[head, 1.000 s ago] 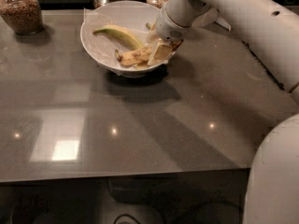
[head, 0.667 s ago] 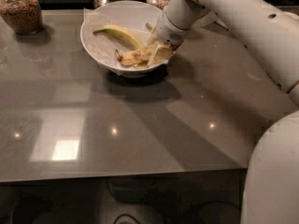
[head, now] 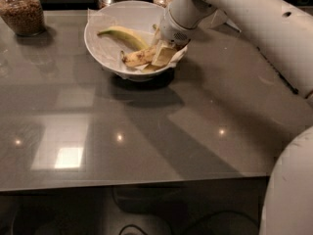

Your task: Pick banana from white bowl

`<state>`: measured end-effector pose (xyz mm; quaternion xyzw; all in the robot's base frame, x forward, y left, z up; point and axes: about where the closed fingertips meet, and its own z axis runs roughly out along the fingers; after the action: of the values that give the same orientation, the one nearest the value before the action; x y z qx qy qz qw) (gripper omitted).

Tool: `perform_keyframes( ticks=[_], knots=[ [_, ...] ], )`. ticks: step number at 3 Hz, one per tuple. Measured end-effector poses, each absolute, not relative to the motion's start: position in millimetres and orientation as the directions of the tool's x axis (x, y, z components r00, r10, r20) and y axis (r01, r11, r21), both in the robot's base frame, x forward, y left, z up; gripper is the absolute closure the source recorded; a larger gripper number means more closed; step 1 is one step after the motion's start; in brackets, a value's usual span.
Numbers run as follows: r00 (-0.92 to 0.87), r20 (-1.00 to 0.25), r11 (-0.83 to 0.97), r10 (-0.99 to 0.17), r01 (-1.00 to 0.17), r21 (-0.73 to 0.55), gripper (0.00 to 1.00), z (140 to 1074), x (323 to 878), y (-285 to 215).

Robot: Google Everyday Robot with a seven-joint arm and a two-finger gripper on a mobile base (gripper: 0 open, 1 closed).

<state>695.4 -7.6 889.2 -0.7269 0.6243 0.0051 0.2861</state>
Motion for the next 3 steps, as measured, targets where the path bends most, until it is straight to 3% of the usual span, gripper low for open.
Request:
perform_keyframes(
  ticks=[1,3],
  knots=[
    [0.249,-0.374,-0.062,-0.894,-0.893,-0.447,1.0,912.7,685.2,-0.5],
    [0.28,-0.477,-0.02,-0.833,-0.877,-0.48,1.0,963.0,649.2,-20.6]
  ],
)
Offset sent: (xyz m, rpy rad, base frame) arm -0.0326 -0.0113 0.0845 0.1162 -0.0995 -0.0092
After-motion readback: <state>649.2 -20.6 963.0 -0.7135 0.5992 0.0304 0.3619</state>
